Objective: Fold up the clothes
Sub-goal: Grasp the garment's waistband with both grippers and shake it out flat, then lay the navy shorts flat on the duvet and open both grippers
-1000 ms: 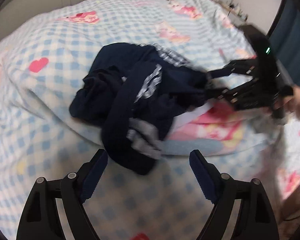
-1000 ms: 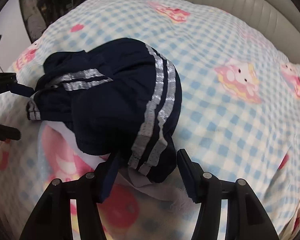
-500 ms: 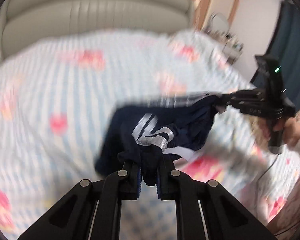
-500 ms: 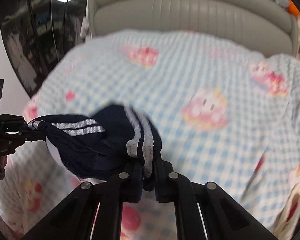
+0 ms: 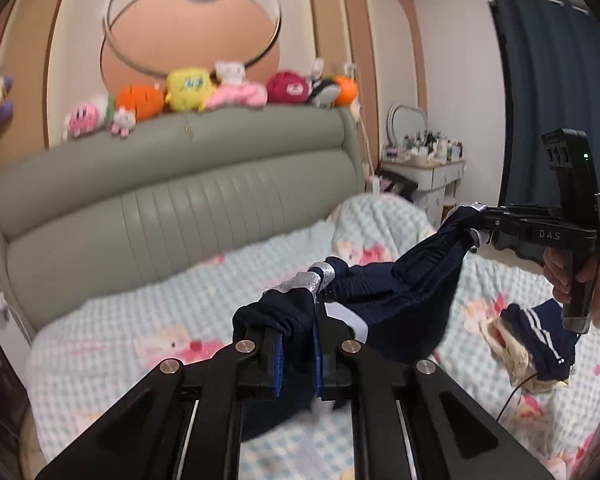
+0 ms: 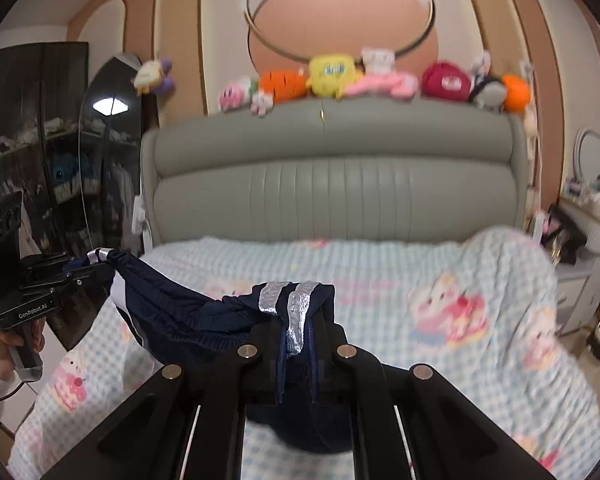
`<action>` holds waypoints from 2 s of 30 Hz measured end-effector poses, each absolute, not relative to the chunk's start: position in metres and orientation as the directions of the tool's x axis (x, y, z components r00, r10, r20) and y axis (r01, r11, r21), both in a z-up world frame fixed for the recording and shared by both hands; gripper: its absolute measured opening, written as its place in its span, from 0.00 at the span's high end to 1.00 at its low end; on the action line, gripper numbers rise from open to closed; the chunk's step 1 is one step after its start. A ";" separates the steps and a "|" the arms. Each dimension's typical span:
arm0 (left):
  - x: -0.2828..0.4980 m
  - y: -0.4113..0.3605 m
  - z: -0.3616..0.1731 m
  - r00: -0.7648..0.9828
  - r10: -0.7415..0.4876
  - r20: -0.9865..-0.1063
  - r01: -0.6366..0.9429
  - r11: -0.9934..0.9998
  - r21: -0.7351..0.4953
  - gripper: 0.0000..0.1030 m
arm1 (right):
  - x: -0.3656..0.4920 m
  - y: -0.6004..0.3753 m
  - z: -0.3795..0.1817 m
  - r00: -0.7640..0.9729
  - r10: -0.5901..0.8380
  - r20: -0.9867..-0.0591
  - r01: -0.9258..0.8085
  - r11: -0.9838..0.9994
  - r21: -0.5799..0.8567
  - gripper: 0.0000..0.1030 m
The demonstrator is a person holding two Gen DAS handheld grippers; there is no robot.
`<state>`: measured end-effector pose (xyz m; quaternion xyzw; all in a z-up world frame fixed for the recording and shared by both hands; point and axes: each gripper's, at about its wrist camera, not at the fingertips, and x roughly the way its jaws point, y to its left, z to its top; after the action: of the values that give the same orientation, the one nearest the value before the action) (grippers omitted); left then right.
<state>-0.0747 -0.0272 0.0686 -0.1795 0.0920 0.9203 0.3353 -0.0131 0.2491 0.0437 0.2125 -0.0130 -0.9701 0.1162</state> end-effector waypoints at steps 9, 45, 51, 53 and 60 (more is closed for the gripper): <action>-0.053 -0.031 -0.100 -0.488 0.530 -0.693 -0.672 -0.735 -0.089 0.91 | 0.021 0.265 -0.121 -0.618 -0.325 -0.716 0.198 -0.946 0.258 0.94; 0.092 -0.045 -0.247 0.025 0.393 -0.919 -0.759 -0.591 -0.274 0.72 | 0.161 0.292 -0.248 -0.347 -0.242 -0.906 0.192 -0.964 0.184 0.41; 0.054 -0.034 -0.213 -0.085 0.529 -0.844 -0.739 -0.602 -0.303 0.13 | 0.132 0.296 -0.215 -0.483 -0.185 -0.856 0.180 -0.978 0.110 0.41; 0.039 -0.007 -0.208 -0.175 0.533 -0.828 -0.776 -0.592 -0.217 0.13 | 0.112 0.281 -0.217 -0.509 -0.198 -0.837 0.208 -0.973 0.104 0.41; -0.005 0.056 -0.254 -0.147 0.475 -0.868 -0.848 -0.513 -0.137 0.15 | 0.036 0.200 -0.280 -0.458 -0.150 -0.876 0.279 -0.960 0.019 0.74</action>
<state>-0.0054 0.0556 -0.2544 -0.4710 0.1979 0.7311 0.4522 0.0360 0.1998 -0.2795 0.5053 0.0637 -0.8513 0.1261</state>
